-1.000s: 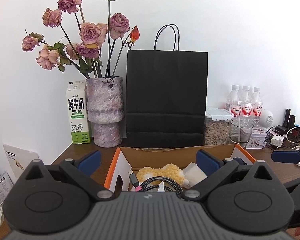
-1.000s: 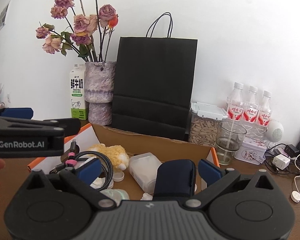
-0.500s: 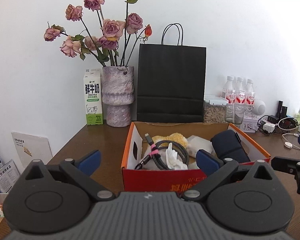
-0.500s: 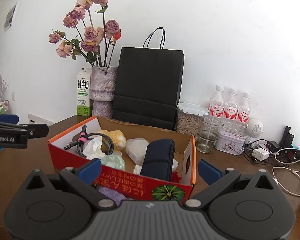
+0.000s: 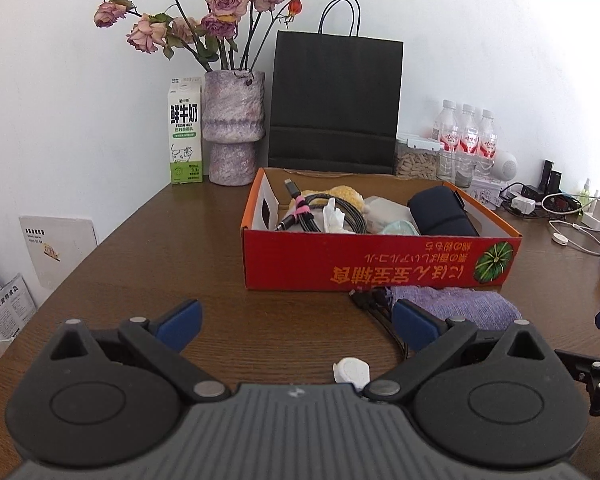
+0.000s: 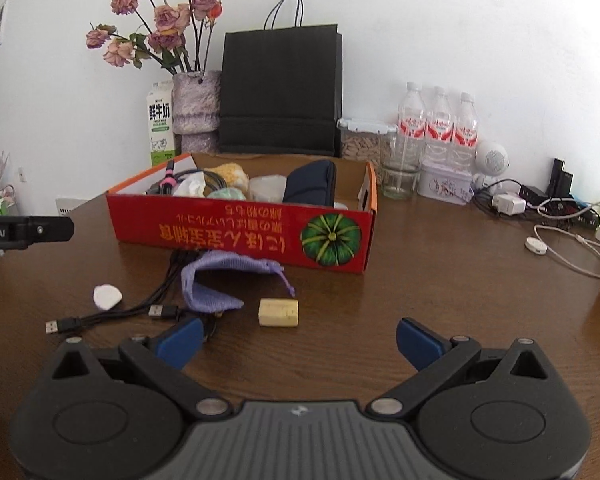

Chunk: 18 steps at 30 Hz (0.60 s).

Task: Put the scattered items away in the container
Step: 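Grasp the white round cap with the left tool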

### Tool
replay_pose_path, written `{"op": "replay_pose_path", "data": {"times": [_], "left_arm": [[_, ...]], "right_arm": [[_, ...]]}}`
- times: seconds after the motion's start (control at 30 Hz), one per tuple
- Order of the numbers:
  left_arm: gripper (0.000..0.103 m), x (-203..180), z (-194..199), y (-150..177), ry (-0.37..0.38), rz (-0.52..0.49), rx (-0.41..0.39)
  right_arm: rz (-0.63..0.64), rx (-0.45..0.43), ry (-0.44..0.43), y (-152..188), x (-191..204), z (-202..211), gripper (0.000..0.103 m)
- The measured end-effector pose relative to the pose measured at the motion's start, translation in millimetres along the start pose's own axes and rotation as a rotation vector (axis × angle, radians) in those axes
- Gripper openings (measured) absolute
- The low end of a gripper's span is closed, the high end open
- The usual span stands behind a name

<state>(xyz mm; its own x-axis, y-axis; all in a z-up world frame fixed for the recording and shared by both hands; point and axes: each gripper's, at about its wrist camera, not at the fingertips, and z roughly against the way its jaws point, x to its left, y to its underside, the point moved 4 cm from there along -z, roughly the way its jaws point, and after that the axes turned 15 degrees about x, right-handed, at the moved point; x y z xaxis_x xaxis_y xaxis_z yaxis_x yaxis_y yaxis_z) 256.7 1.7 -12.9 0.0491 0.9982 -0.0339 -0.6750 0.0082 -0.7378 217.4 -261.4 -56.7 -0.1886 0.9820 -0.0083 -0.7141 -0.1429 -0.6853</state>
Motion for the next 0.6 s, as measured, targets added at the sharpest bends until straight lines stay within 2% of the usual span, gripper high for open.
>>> {"op": "replay_pose_path", "data": {"times": [0.2, 0.27, 0.33, 0.6], "left_arm": [[0.103, -12, -6, 17, 0.016, -0.006, 0.054], [0.103, -20, -10, 24, 0.036, -0.028, 0.086], [0.103, -25, -14, 29, 0.026, -0.05, 0.099], [0.103, -25, -31, 28, 0.014, -0.056, 0.141]], "right_arm": [[-0.004, 0.039, -0.012, 14, 3, -12, 0.103], [-0.002, 0.042, -0.013, 16, 5, -15, 0.103], [0.003, 0.049, -0.008, 18, 7, -18, 0.103], [-0.009, 0.064, -0.021, 18, 5, -22, 0.103]]}}
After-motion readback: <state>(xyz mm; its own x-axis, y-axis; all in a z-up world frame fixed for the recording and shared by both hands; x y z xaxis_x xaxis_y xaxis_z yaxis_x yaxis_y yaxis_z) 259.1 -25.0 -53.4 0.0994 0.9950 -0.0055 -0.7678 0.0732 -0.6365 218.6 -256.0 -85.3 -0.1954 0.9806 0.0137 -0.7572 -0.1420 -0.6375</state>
